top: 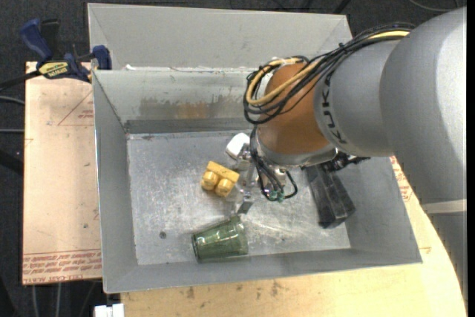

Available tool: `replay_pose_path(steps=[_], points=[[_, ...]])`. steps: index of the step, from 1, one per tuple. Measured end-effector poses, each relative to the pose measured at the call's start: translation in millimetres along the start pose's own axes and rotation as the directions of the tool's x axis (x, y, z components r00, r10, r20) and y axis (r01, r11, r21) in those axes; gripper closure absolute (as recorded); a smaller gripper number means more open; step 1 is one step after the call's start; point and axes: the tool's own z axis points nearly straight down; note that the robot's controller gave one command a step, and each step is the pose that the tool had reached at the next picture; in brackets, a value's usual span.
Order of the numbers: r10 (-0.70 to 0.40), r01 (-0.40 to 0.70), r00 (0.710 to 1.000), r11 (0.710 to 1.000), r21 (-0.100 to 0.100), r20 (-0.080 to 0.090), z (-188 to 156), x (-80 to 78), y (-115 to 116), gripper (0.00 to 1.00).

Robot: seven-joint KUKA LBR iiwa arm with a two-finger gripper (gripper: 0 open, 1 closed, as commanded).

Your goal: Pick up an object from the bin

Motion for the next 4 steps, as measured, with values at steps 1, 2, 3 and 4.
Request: replay_pose_path(steps=[1,2,3,4], points=[[-0.143,0.143,0.990,0.990,0.000,-0.005,-39,-37.4,3,0.00],[-0.297,0.297,0.954,0.955,0.004,0.027,-7,-22.5,66,1.00],[-0.297,0.297,0.954,0.955,0.003,0.028,-7,-22.6,67,1.00],[-0.297,0.297,0.955,0.955,-0.001,0.029,-10,-23.2,63,1.00]])
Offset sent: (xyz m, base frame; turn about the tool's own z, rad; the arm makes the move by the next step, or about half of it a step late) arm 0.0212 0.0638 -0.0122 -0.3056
